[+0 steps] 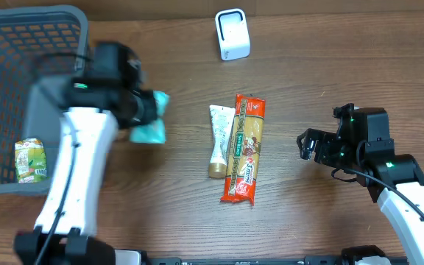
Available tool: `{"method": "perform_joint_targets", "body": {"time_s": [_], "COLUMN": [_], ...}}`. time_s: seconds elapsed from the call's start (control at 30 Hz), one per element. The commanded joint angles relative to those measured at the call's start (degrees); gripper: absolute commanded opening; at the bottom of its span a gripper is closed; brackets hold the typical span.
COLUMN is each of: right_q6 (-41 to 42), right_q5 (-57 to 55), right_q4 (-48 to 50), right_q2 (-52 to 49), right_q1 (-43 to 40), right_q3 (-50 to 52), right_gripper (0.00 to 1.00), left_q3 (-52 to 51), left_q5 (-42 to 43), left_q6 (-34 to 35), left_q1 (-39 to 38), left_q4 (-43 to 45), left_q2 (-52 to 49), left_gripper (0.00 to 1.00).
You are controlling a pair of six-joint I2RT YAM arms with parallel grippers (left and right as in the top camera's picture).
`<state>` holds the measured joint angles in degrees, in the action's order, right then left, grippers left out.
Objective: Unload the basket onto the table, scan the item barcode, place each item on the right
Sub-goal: 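Place the wet-wipe pack left of the cream tube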
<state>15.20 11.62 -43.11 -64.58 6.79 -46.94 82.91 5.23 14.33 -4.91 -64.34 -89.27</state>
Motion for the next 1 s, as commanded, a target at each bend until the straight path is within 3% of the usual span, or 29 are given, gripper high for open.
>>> {"method": "perform_joint_targets", "body": {"time_s": [0.0, 0.1, 0.17, 0.2, 0.23, 0.27, 0.3, 0.5, 0.63, 0.8, 0.97], "right_q6": [-0.7, -0.7, -0.7, -0.7, -0.7, -0.7, -0.7, -0.7, -0.7, -0.7, -0.7], "right_q5": [0.0, 0.0, 0.0, 0.0, 0.0, 0.0, 0.0, 0.0, 0.0, 0.0, 0.0], "right_q4": [0.3, 0.3, 0.3, 0.3, 0.3, 0.3, 0.3, 0.3, 0.3, 0.3, 0.3], "right_q2": [0.2, 0.2, 0.2, 0.2, 0.2, 0.2, 0.2, 0.2, 0.2, 0.2, 0.2], "right_q1": [-0.1, -0.1, -0.1, -0.1, -0.1, -0.1, -0.1, -0.1, -0.1, -0.1, -0.1], "right_q3": [-1.3, -1.3, -1.3, -1.3, -1.3, -1.3, -1.3, -1.3, -1.3, -1.3, -1.3], "right_gripper": [1.00, 1.00, 1.00, 1.00, 1.00, 1.00, 1.00, 1.00, 1.00, 1.00, 1.00], "left_q3": [-12.8, -19.8, -22.1, -22.1, -22.0, -22.0, -21.8, -8.5, 16.0, 40.0, 47.3], "left_q5": [2.2, 2.5, 2.5, 2.0, 1.8, 1.9, 1.9, 1.6, 1.5, -9.2, -16.7], "left_q6": [7.2, 8.1, 8.5, 8.7, 8.7, 8.7, 8.7, 7.8, 1.7, -0.6, -0.7], "left_q1": [-5.9, -10.3, -13.0, -14.0, -15.1, -15.6, -16.0, -13.0, -6.8, 2.2, 15.8], "left_q4": [11.1, 20.9, 24.5, 24.9, 25.7, 26.2, 26.7, 16.3, -0.1, -14.0, -22.1], "left_q2": [-0.7, -2.8, -4.7, -5.7, -6.9, -7.3, -7.6, -6.1, -5.1, -5.1, -5.1], "left_gripper": [0.04, 0.04, 0.15, 0.28, 0.50, 0.86, 1.00, 1.00, 1.00, 1.00, 1.00]}}
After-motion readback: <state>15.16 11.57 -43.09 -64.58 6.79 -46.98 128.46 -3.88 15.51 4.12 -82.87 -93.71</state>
